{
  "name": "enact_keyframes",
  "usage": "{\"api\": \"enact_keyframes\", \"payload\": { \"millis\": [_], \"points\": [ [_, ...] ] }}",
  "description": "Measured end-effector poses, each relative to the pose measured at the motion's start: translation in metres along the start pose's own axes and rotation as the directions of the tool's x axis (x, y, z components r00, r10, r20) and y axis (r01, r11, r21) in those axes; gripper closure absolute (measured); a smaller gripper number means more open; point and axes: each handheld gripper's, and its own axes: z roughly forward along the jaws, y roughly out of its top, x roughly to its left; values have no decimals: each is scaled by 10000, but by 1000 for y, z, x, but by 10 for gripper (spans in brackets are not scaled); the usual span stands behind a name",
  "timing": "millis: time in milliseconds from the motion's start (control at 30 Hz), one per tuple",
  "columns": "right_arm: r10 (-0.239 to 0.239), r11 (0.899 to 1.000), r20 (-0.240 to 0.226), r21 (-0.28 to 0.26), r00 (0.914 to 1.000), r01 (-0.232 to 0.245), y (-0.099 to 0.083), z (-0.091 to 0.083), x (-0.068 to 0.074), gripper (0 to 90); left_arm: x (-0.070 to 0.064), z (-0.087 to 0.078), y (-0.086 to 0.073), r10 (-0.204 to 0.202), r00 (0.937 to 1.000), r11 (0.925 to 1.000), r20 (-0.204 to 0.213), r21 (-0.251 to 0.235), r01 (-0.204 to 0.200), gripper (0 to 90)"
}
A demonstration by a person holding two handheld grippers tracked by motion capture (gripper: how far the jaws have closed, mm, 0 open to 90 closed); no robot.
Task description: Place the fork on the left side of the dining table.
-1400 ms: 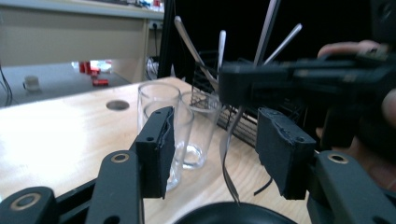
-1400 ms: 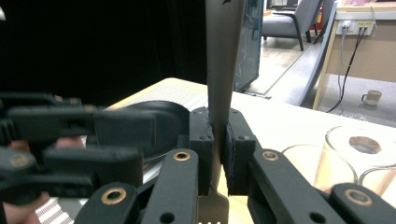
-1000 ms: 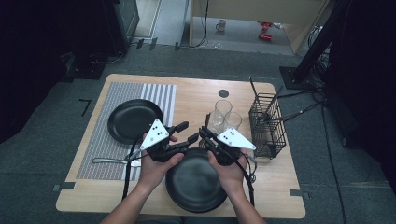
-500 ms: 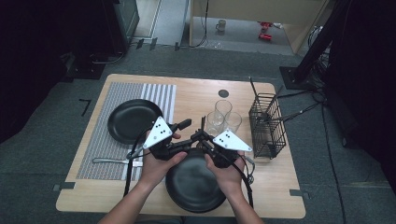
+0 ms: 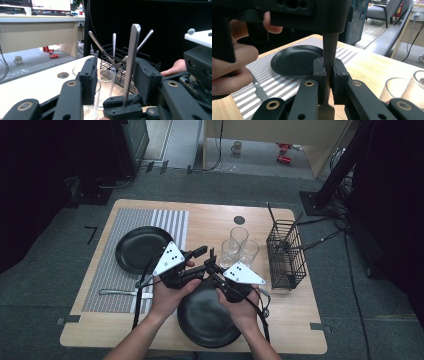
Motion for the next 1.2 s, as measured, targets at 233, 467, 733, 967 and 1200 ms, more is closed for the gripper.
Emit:
{"api": "enact_keyframes", "payload": {
  "millis": [233, 467, 733, 967, 1200],
  "points": [
    [-108, 9999, -146, 72, 9998, 109, 0, 1, 2, 847, 0, 2, 0, -62, 9999, 9998, 119, 203, 60, 744],
    [-109, 9999, -228, 98, 9997, 111, -1, 2, 2, 843, 2, 2, 1, -261, 9985, 9991, 472, 332, 246, 867],
    [345, 9994, -564, 23, 9978, -345, -1, -3, -4, 648, 9, 2, 3, -483, 9980, 9984, 404, 314, 470, 884],
    [596, 9980, -773, 256, 9952, -578, -8, -11, -13, 508, 16, -2, 6, -584, 9982, 9982, 130, 134, 583, 884],
    [918, 9948, -578, 503, 9941, -890, -24, -28, -29, 345, 25, -4, 6, -618, 9979, 9979, -190, 203, 621, 883]
  ]
}}
